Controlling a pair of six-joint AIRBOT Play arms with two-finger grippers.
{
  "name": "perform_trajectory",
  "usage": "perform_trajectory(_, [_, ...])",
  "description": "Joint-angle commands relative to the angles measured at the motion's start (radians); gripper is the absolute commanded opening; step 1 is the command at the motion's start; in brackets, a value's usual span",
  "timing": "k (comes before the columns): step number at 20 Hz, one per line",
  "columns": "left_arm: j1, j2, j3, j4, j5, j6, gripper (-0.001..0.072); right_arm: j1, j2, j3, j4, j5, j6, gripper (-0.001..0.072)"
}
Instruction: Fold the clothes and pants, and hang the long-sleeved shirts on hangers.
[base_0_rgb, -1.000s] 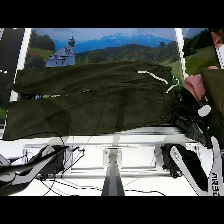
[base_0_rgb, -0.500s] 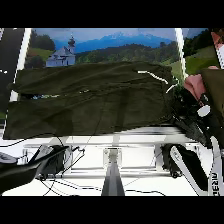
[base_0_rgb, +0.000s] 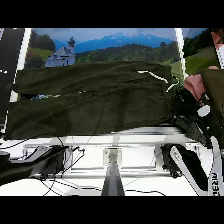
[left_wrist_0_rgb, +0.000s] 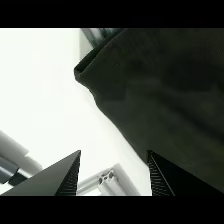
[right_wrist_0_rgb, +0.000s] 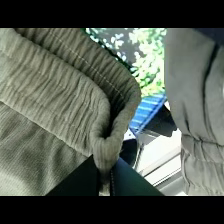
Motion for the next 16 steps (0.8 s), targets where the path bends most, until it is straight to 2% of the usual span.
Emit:
perform_trajectory(1, [0.082, -0.012, -0.06, -0.067, 0.114, 0.015, 0.0485, 0.0, 0.0, 0.0, 0.0, -0.016, -0.003, 0.0033])
perform_trajectory(6, [0.16, -0.062, -0.074, -0.149, 0.21, 0.02, 0.0485, 0.0, 0.0, 0.0, 0.0, -0.014, -0.003, 0.0033])
perform_trajectory(8, [0.161, -0.112, -0.075, -0.207, 0.206, 0.069, 0.0485, 0.0, 0.0, 0.0, 0.0, -0.015, -0.003, 0.0033])
perform_trajectory(9, [0.161, -0.137, -0.075, -0.245, 0.21, 0.07, 0.0489, 0.0, 0.0, 0.0, 0.0, -0.015, -0.003, 0.0033])
perform_trajectory(10, [0.161, -0.158, -0.075, -0.279, 0.218, 0.082, 0.0524, 0.0, 0.0, 0.0, 0.0, -0.014, -0.003, 0.0033])
perform_trajectory(13, [0.161, -0.187, -0.075, -0.304, 0.241, 0.098, 0.052, 0.0, 0.0, 0.0, 0.004, -0.014, -0.003, 0.0033])
perform_trajectory(14, [0.161, -0.186, -0.074, -0.304, 0.246, 0.103, 0.0471, 0.0, 0.0, 0.0, 0.004, -0.014, -0.003, 0.0033])
perform_trajectory(16, [0.161, -0.186, -0.074, -0.304, 0.247, 0.125, 0.0268, 0.0, 0.0, 0.0, 0.003, -0.014, -0.003, 0.0033])
